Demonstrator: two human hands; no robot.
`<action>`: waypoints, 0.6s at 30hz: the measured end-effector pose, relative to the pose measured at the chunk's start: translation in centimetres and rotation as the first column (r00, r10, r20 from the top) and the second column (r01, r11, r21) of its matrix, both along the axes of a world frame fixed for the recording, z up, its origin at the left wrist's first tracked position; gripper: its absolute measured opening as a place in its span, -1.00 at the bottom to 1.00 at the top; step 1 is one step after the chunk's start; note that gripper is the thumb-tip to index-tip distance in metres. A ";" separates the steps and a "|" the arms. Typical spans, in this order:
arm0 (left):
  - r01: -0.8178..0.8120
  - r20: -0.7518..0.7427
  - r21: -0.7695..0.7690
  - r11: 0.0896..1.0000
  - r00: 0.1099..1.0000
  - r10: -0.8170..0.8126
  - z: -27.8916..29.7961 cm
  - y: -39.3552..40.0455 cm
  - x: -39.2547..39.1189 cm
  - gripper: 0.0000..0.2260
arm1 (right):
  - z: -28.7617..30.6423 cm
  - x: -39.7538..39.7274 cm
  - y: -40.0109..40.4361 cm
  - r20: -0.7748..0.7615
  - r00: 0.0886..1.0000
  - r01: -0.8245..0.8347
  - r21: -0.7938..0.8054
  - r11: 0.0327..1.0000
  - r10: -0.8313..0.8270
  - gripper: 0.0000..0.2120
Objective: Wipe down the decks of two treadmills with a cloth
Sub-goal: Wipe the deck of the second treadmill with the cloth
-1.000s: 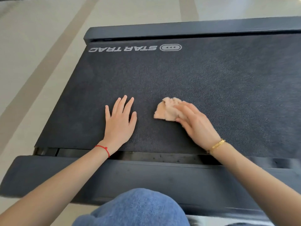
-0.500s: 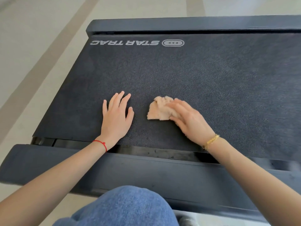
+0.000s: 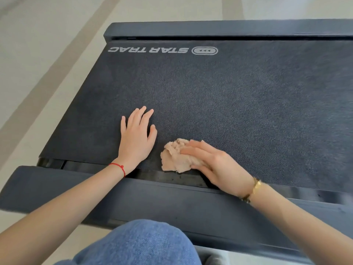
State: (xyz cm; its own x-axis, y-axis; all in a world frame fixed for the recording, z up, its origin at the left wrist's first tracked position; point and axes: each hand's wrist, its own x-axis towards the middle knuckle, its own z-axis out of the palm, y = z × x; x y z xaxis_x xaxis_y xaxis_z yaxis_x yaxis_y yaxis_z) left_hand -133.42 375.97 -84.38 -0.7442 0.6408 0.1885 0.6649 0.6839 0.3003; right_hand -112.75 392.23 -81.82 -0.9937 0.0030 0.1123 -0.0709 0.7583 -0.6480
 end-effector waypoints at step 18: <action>-0.017 0.029 -0.039 0.999 0.999 0.018 0.6 0.1 0.4 -0.57 | -0.6 -3.4 6.9 -0.082 0.871 0.487 0.024 0.873 -0.484 -0.64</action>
